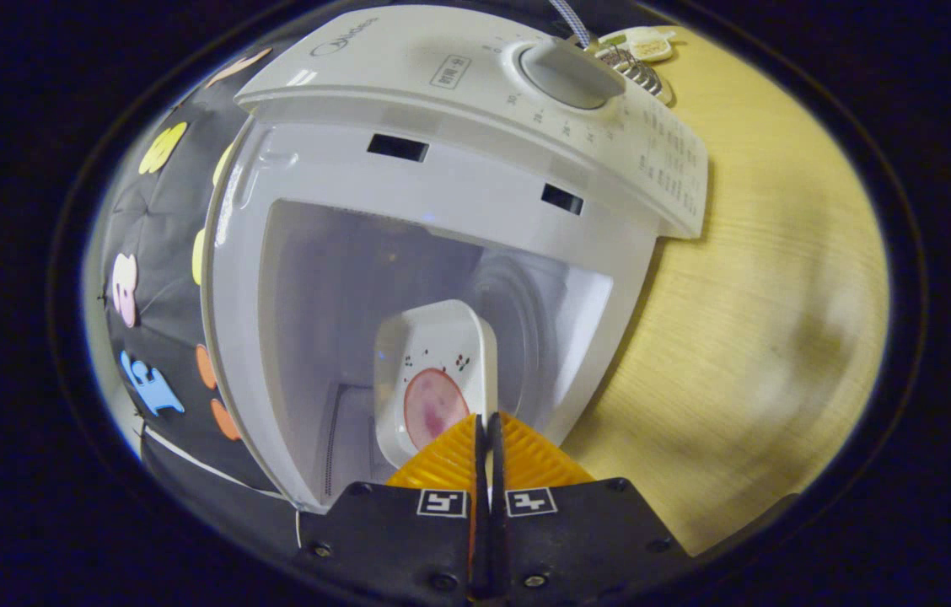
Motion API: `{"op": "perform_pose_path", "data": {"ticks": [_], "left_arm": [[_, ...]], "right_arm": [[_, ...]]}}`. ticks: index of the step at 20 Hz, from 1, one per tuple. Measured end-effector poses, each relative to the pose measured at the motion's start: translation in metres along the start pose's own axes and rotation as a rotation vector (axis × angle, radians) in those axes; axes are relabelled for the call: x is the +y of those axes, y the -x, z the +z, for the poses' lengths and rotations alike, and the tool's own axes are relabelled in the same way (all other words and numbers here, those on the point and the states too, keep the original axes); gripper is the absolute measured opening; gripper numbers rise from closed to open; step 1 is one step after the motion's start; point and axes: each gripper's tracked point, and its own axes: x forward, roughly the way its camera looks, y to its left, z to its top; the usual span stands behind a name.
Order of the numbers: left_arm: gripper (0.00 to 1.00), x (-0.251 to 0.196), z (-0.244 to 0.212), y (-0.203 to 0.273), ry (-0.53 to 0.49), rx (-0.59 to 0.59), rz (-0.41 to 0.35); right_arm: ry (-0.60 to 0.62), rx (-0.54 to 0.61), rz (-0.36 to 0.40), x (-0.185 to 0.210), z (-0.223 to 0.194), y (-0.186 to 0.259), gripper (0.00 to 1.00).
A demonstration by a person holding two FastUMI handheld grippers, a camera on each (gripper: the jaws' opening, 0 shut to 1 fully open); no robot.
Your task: Open the microwave oven with the left hand, put the food in, and close the microwave oven.
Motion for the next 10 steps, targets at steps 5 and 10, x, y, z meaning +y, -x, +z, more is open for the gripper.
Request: {"op": "perform_pose_path", "data": {"ticks": [5,10], "left_arm": [[0.94,0.004,-0.005,0.000,0.004,0.000,0.004],[0.94,0.007,-0.007,0.002,0.018,-0.007,0.010]], "right_arm": [[0.180,-0.133,-0.012,0.005,0.013,-0.018,0.06],[0.367,-0.196,-0.051,0.008,0.015,-0.019,0.13]]}}
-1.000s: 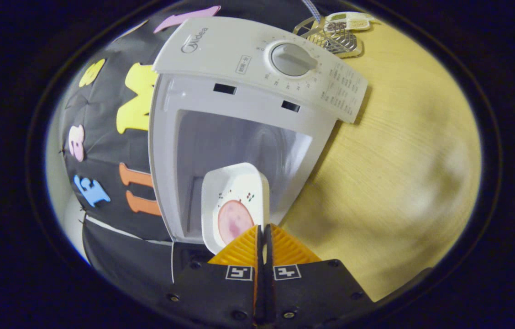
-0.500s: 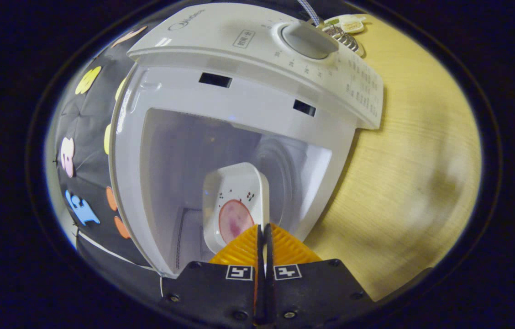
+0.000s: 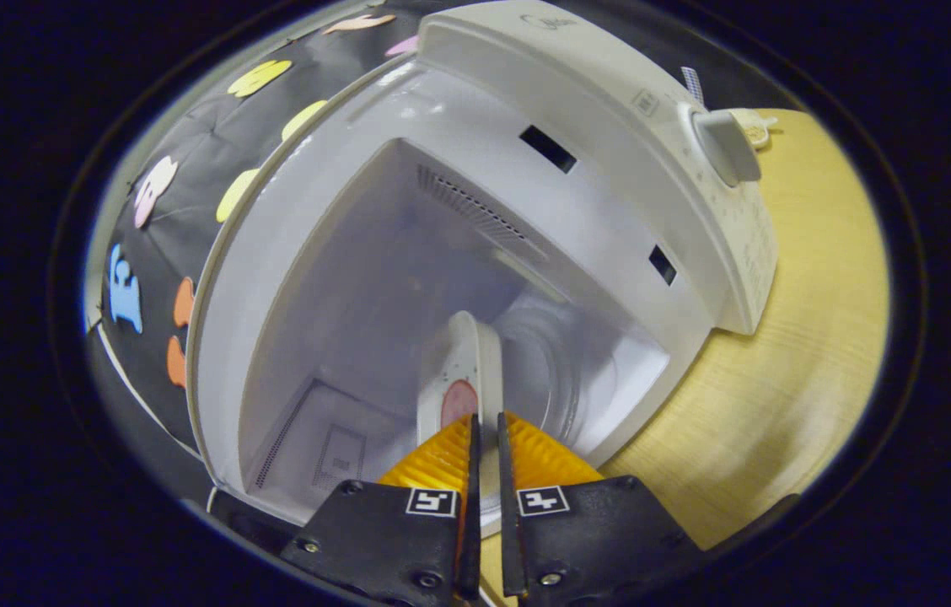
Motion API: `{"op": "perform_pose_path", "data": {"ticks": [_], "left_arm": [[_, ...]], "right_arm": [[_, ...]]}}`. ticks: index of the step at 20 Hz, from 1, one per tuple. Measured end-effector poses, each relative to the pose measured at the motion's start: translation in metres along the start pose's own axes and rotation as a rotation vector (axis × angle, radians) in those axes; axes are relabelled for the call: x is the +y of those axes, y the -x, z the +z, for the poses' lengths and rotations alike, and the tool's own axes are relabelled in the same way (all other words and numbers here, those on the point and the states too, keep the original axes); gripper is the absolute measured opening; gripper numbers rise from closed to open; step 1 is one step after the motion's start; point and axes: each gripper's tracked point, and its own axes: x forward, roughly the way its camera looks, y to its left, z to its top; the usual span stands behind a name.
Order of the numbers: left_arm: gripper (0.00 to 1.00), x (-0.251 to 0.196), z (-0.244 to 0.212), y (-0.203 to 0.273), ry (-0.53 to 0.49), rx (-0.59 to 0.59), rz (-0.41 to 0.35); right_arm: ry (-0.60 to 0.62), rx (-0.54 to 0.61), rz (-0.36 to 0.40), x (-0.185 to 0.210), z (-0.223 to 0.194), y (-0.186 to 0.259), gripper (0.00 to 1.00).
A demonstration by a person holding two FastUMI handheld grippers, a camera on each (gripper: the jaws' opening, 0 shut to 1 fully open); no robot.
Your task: Open the microwave oven with the left hand, put the food in, and close the microwave oven.
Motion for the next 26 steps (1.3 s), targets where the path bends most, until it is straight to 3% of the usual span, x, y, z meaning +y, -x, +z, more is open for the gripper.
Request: {"op": "perform_pose_path", "data": {"ticks": [1,2,3,4,6,7,8,9,10,11,15,16,17,18,21,22,23,25,26], "left_arm": [[0.94,0.001,-0.002,0.001,0.009,0.007,0.000],[0.94,0.001,-0.003,0.002,0.017,0.011,-0.001],[0.94,0.001,-0.004,0.003,0.019,0.013,0.000],[0.94,0.001,-0.005,0.004,0.016,0.014,0.002],[0.94,-0.001,-0.004,0.008,0.007,0.015,0.000],[0.94,-0.004,-0.002,0.011,0.000,0.011,-0.006],[0.94,-0.006,0.000,0.013,-0.006,0.002,-0.012],[0.94,-0.006,0.001,0.014,-0.008,-0.009,-0.018],[0.88,-0.007,-0.001,0.017,-0.007,-0.010,-0.022],[0.94,-0.005,-0.004,0.018,-0.004,-0.005,-0.021],[0.94,0.009,-0.015,0.027,0.006,0.023,0.018],[0.94,0.014,-0.016,0.029,0.000,0.021,0.031],[0.94,0.018,-0.017,0.032,-0.006,0.021,0.039],[0.94,0.022,-0.018,0.034,-0.004,0.023,0.046],[0.94,0.034,-0.025,0.033,0.029,0.051,0.065],[0.94,0.038,-0.024,0.034,0.041,0.050,0.071],[1.00,0.044,-0.025,0.034,0.046,0.051,0.079],[0.94,0.049,-0.030,0.032,0.042,0.060,0.080],[0.82,0.049,-0.033,0.032,0.048,0.072,0.069]], "right_arm": [[0.045,-0.015,-0.019,-0.003,0.005,0.003,0.11],[0.088,-0.010,-0.010,-0.003,-0.001,0.006,0.20],[0.107,-0.010,-0.001,-0.002,-0.004,0.008,0.14],[0.113,0.002,0.007,-0.004,-0.007,0.011,0.31],[0.109,0.060,0.015,-0.006,-0.020,0.017,0.43],[0.122,0.089,0.021,-0.007,-0.028,0.024,0.61],[0.146,0.116,0.028,-0.009,-0.035,0.030,0.72],[0.170,0.124,0.045,-0.011,-0.040,0.038,0.73],[0.197,0.127,0.062,-0.010,-0.039,0.049,1.00],[0.224,0.110,0.077,-0.012,-0.034,0.059,1.00],[0.328,0.055,0.134,-0.009,-0.006,0.107,1.00],[0.346,0.057,0.154,-0.005,0.001,0.121,0.90],[0.366,0.056,0.177,-0.002,0.008,0.134,1.00],[0.390,0.052,0.201,0.002,0.016,0.149,0.89],[0.467,0.009,0.274,0.015,0.048,0.193,0.89],[0.492,-0.009,0.290,0.018,0.061,0.208,0.99],[0.517,-0.029,0.303,0.019,0.072,0.222,1.00],[0.566,-0.058,0.329,0.021,0.090,0.253,1.00],[0.596,-0.061,0.348,0.022,0.097,0.270,1.00]]}}
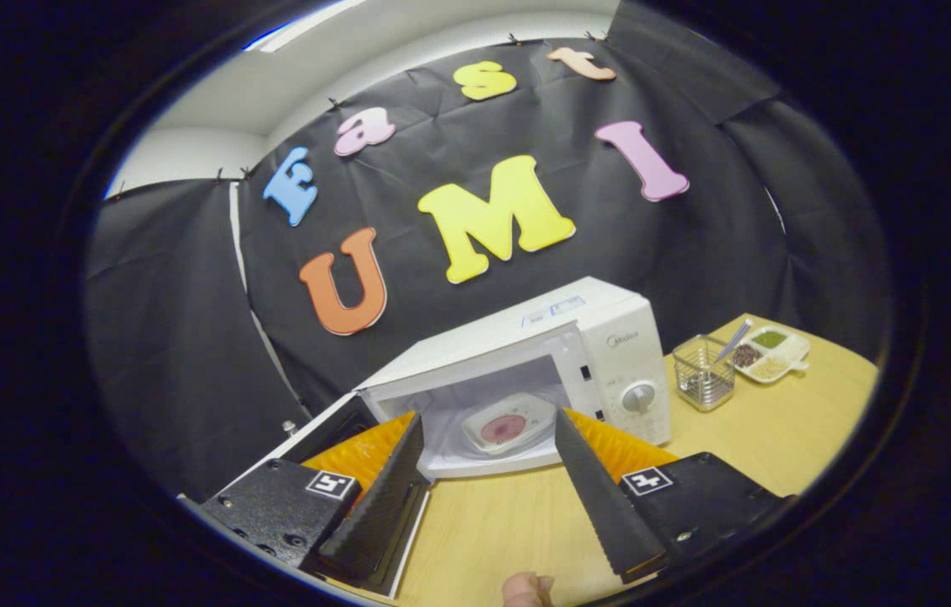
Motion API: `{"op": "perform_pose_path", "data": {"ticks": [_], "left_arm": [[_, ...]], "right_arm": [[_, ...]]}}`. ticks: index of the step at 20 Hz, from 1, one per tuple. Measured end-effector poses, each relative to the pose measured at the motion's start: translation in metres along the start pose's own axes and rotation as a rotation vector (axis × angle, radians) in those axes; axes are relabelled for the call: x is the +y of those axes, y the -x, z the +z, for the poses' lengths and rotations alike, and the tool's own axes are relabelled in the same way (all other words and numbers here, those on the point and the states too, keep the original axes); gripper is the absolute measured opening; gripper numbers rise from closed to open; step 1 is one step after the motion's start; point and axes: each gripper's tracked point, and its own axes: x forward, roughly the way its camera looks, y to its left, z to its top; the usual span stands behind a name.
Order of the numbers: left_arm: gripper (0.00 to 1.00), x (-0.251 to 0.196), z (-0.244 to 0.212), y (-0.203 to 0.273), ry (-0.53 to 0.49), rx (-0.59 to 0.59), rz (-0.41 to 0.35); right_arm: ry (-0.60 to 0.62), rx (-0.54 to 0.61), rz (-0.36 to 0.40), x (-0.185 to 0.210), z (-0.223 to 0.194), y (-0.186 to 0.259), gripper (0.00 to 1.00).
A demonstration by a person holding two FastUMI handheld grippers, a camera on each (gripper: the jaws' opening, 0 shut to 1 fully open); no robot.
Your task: Open the microwave oven with the left hand, put the food in, and close the microwave oven.
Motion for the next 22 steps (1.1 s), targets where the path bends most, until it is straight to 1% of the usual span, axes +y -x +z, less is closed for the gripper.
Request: {"op": "perform_pose_path", "data": {"ticks": [1,2,3,4,6,7,8,9,10,11,12,13,16,18,20,21,22], "left_arm": [[0.80,0.000,0.004,0.001,0.007,-0.023,-0.008],[0.89,0.002,0.010,-0.004,0.000,-0.052,-0.010],[0.69,-0.003,0.008,-0.007,-0.016,-0.044,-0.042],[0.62,-0.009,0.003,-0.011,-0.032,-0.030,-0.075],[0.29,-0.011,-0.009,-0.020,-0.053,-0.007,-0.100],[0.30,-0.010,-0.009,-0.025,-0.063,-0.006,-0.096],[0.26,-0.006,-0.010,-0.030,-0.074,-0.017,-0.076],[0.23,-0.002,-0.011,-0.037,-0.083,-0.021,-0.055],[0.23,0.001,-0.017,-0.044,-0.082,-0.020,-0.055],[0.12,0.000,-0.021,-0.045,-0.052,-0.012,-0.056],[0.01,-0.002,-0.030,-0.051,-0.020,0.009,-0.074],[0.00,0.000,-0.034,-0.060,0.006,0.020,-0.079],[0.00,0.004,-0.050,-0.080,0.020,0.041,-0.095],[0.00,-0.005,-0.053,-0.089,0.038,0.032,-0.146],[0.00,-0.010,-0.060,-0.100,0.024,0.031,-0.176],[0.13,-0.013,-0.063,-0.105,0.014,0.029,-0.187],[0.13,-0.019,-0.064,-0.106,0.010,0.026,-0.204]], "right_arm": [[0.027,-0.001,0.009,0.000,0.006,0.017,1.00],[0.044,-0.003,0.021,0.000,0.014,0.032,1.00],[0.057,-0.004,0.028,0.001,0.020,0.048,1.00],[0.070,-0.011,0.038,0.001,0.030,0.063,1.00],[0.112,-0.036,0.038,-0.002,0.051,0.094,1.00],[0.136,-0.051,0.031,-0.005,0.061,0.109,1.00],[0.159,-0.071,0.023,-0.008,0.072,0.124,1.00],[0.178,-0.092,0.020,-0.010,0.084,0.139,1.00],[0.191,-0.106,0.010,-0.012,0.093,0.154,1.00],[0.199,-0.120,0.014,-0.014,0.102,0.169,1.00],[0.204,-0.128,0.014,-0.016,0.109,0.185,1.00],[0.207,-0.140,0.011,-0.020,0.118,0.200,1.00],[0.207,-0.173,-0.019,-0.040,0.141,0.243,1.00],[0.210,-0.190,-0.033,-0.051,0.153,0.266,1.00],[0.218,-0.205,-0.039,-0.059,0.163,0.289,1.00],[0.227,-0.212,-0.042,-0.062,0.167,0.300,1.00],[0.244,-0.227,-0.049,-0.067,0.173,0.311,1.00]]}}
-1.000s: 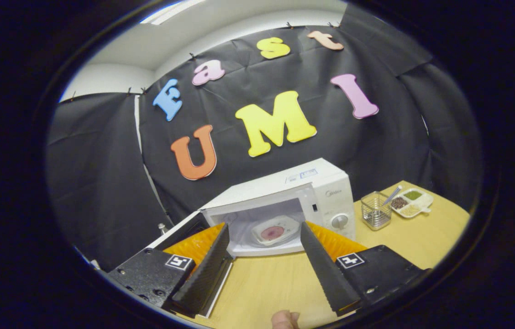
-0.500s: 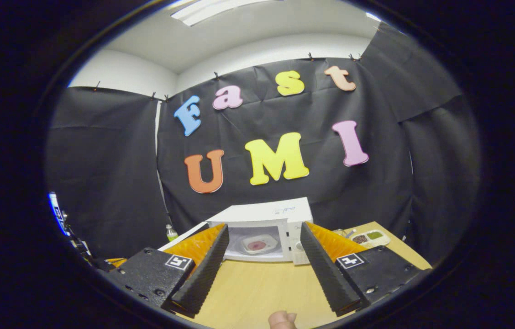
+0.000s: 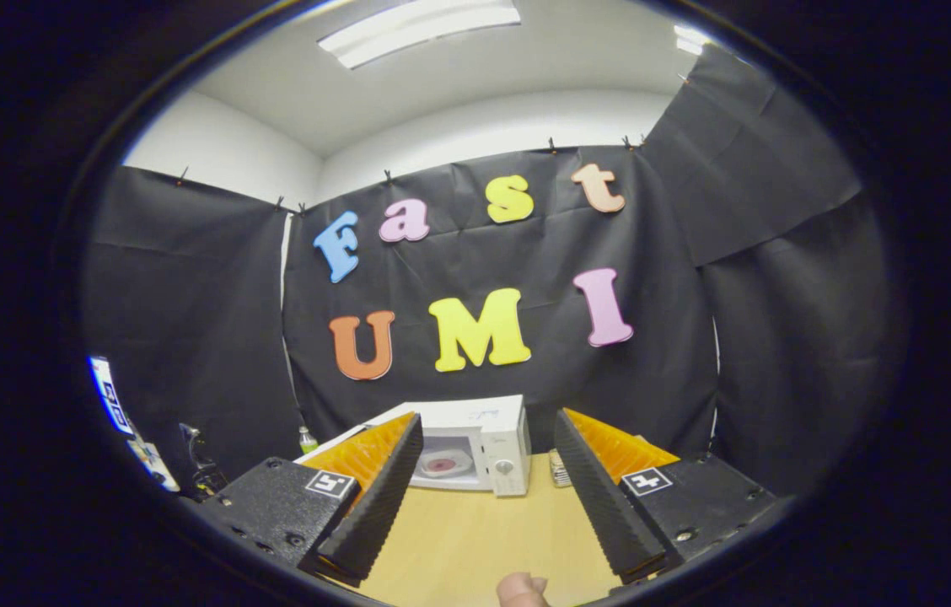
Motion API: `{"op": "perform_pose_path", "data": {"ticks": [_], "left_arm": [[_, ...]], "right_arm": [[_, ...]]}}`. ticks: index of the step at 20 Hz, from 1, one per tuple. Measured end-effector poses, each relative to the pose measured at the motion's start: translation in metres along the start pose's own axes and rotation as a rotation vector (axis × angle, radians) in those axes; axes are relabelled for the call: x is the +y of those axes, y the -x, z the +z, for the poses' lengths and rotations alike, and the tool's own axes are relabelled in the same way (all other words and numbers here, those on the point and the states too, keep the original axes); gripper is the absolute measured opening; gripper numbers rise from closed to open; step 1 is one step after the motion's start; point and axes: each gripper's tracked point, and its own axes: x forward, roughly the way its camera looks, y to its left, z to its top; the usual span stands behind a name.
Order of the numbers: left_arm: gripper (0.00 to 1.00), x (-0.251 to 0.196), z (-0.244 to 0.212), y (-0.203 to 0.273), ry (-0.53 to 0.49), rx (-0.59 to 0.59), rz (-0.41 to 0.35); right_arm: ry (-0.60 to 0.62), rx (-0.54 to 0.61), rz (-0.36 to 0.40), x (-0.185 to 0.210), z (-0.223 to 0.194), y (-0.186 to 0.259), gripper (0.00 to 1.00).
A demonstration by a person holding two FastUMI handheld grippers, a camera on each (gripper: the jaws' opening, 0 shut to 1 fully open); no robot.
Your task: Open the microwave oven with the left hand, put the food in, and close the microwave oven.
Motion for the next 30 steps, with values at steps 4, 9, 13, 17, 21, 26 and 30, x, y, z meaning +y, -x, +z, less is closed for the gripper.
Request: {"op": "perform_pose_path", "data": {"ticks": [4,9,13,17,21,26,30], "left_arm": [[0.00,-0.020,-0.007,-0.009,-0.063,0.017,-0.025],[0.00,-0.066,0.004,-0.007,-0.077,-0.017,-0.115],[0.00,-0.107,-0.002,-0.024,-0.089,-0.001,-0.176],[0.00,-0.151,-0.006,-0.045,-0.061,-0.003,-0.263],[0.00,-0.184,-0.015,-0.073,-0.075,0.007,-0.321],[0.00,-0.216,-0.031,-0.112,-0.060,0.049,-0.354],[0.00,-0.235,-0.034,-0.138,0.003,0.059,-0.377]], "right_arm": [[0.073,-0.047,-0.055,-0.028,0.021,0.030,1.00],[0.041,-0.077,-0.065,-0.042,0.025,0.056,1.00],[0.023,-0.073,-0.060,-0.053,0.024,0.062,1.00],[0.006,-0.091,-0.078,-0.070,0.027,0.072,0.99],[-0.007,-0.101,-0.082,-0.083,0.026,0.081,0.99],[-0.007,-0.111,-0.088,-0.094,0.026,0.083,0.99],[-0.022,-0.103,-0.079,-0.102,0.018,0.079,0.99]]}}
